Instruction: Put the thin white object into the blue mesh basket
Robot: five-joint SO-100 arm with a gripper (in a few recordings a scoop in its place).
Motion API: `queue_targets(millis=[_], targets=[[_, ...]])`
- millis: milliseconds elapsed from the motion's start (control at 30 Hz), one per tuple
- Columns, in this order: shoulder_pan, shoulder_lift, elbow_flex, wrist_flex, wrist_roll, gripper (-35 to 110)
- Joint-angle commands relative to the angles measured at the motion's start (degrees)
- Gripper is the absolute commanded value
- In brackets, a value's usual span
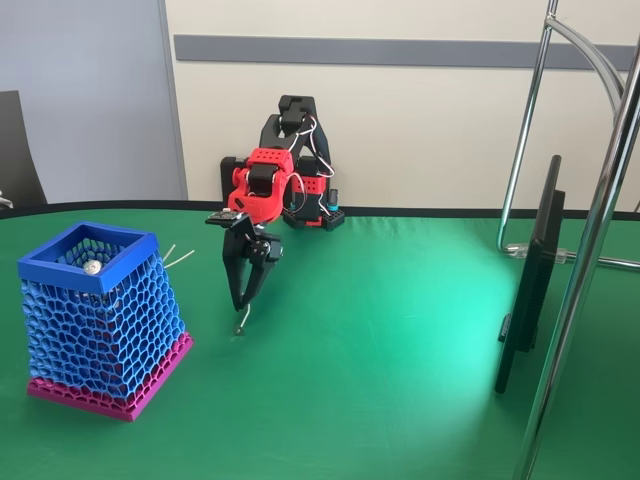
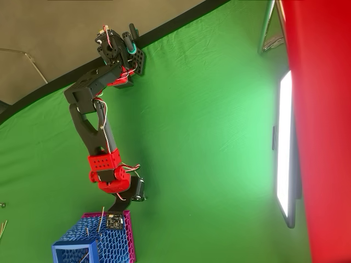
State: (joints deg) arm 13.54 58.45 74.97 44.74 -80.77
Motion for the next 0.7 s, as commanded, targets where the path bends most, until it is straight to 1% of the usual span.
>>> queue_targets(millis=[0,300,467,667], targets=[[-0.53,3.6,0.18,-0.88,-0.44,2],[-0.53,2.9,6.94,-6.86,-5.62,10],[-0.09,2.02,7.82,-7.65,-7.65,14],[0.79,0.97,6.24,-7.21,-9.23,15]])
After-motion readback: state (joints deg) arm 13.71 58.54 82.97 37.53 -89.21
